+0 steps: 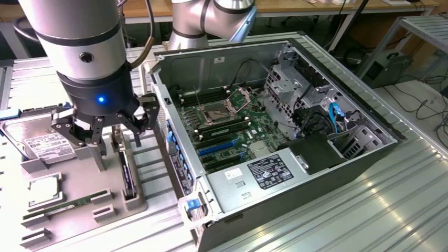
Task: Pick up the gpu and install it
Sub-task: 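Pick up the gpu and move the gpu toward the slot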
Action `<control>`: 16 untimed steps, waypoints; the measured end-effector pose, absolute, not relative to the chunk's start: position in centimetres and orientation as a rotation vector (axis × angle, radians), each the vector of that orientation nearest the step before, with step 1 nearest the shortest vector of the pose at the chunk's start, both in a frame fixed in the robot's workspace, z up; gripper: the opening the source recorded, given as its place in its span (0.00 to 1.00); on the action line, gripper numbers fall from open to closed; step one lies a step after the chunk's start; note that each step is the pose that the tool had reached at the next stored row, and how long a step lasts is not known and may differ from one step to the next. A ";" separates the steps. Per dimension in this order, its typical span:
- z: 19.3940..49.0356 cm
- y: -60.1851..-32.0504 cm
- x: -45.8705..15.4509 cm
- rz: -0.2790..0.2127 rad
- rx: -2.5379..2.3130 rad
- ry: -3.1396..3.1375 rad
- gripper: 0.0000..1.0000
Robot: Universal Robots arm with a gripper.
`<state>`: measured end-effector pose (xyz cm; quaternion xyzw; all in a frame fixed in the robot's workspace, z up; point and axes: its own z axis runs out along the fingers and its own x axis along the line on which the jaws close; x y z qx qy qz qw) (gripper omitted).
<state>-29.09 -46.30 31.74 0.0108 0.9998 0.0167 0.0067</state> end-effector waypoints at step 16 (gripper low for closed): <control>30.3 -46.3 -29.1 0.052 0.012 3.128 0.60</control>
